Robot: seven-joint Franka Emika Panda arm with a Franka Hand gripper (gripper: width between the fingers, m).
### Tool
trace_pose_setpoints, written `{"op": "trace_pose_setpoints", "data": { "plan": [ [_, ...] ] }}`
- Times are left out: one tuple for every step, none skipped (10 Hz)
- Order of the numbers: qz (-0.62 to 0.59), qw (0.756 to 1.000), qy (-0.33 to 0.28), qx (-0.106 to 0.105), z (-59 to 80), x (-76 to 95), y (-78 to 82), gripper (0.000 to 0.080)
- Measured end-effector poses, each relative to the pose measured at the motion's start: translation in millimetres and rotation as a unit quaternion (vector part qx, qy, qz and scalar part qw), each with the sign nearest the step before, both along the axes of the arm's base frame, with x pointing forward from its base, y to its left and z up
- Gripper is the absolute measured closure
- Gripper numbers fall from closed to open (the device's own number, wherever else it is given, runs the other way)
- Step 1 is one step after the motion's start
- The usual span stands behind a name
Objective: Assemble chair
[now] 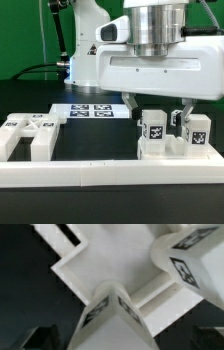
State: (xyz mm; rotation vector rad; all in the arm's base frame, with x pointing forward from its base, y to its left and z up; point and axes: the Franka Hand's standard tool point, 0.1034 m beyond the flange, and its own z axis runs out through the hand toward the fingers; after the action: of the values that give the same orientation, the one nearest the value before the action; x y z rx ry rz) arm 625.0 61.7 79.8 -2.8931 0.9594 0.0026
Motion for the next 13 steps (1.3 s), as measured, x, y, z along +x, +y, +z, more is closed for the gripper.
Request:
{"op": "trace_pose_setpoints", "data": {
  "plan": [
    [0.040, 0.999, -0.004, -0.001, 0.1, -0.2, -0.3, 0.0151],
    [0.084, 0.996, -0.008, -0.002, 0.1, -0.1, -1.6, 0.0151],
    [0.119, 0.993, -0.011, -0.004, 0.1, 0.0, -2.9, 0.0151],
    [0.144, 0.989, -0.013, -0.004, 0.0, 0.0, -3.3, 0.0151],
    [0.176, 0.984, -0.016, -0.006, -0.3, -0.1, -3.9, 0.0151],
    [0.210, 0.977, -0.019, -0.007, -0.6, -0.1, -5.3, 0.0151],
    [0.238, 0.971, -0.021, -0.008, -1.3, -0.3, -7.3, 0.0151],
    [0.248, 0.968, -0.025, -0.011, -1.8, 0.4, -8.1, 0.0151],
    [0.241, 0.970, -0.025, -0.012, -2.2, 0.3, -7.5, 0.0151],
    [0.240, 0.970, -0.025, -0.012, -2.2, 0.3, -8.3, 0.0278],
    [0.240, 0.970, -0.025, -0.012, -2.3, 0.3, -8.5, 0.0414],
    [0.237, 0.971, -0.024, -0.012, -2.3, 0.3, -8.6, 0.0414],
    [0.228, 0.973, -0.024, -0.012, -2.4, 0.3, -8.6, 0.0511]
  ]
}}
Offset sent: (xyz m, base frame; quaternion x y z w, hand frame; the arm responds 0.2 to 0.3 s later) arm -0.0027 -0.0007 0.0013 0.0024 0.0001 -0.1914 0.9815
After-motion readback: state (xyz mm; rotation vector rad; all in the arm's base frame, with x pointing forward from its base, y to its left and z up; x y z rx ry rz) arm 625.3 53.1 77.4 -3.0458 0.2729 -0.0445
